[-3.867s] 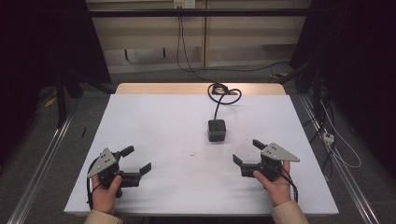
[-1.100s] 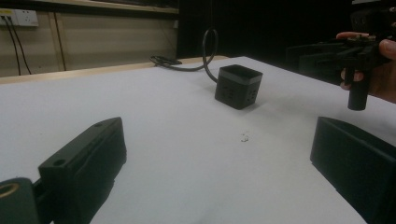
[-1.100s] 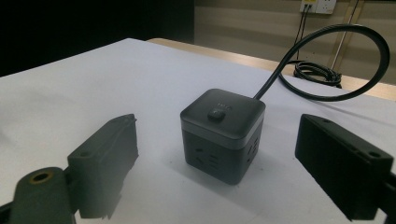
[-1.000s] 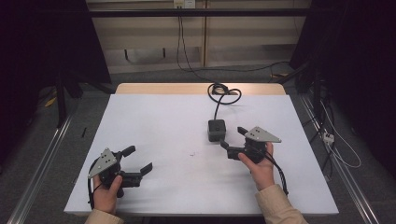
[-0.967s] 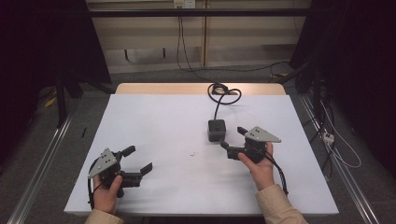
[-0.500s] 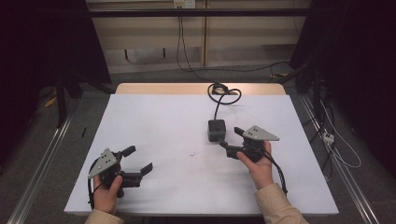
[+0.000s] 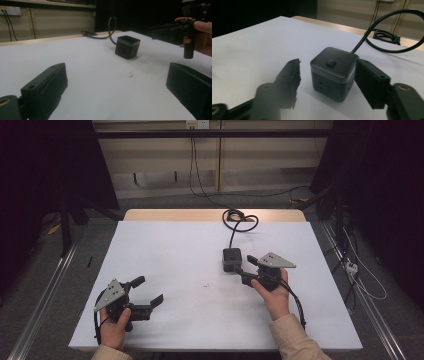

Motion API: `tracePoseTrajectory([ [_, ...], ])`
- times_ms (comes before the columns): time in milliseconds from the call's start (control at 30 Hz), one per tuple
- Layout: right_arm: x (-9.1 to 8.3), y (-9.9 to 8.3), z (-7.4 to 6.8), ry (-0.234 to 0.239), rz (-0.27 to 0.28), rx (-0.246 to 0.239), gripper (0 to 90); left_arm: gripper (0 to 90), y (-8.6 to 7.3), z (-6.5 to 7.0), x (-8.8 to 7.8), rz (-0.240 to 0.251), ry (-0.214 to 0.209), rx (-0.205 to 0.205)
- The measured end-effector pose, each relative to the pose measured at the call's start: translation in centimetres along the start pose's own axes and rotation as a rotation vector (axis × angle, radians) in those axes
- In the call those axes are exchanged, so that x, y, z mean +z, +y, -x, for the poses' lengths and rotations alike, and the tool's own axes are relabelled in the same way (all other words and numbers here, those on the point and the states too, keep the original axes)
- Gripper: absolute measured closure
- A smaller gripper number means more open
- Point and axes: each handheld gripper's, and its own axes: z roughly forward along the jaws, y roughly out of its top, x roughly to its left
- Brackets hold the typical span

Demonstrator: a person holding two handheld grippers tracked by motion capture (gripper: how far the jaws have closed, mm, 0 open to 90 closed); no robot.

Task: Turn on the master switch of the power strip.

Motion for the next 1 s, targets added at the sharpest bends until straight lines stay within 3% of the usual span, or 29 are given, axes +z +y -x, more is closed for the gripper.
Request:
tracePoseTrajectory([
  [367,0.5,0.5,-0.1,0.024,0.004,0.012,56.1,3.2,-0.1,-0.1,-0.4,-0.002,0.009,0.003],
  [1000,1.1,0.8,0.0,0.033,-0.007,0.013,71.5,3.2,-0.1,0.0,-0.4,-0.002,0.007,0.002],
])
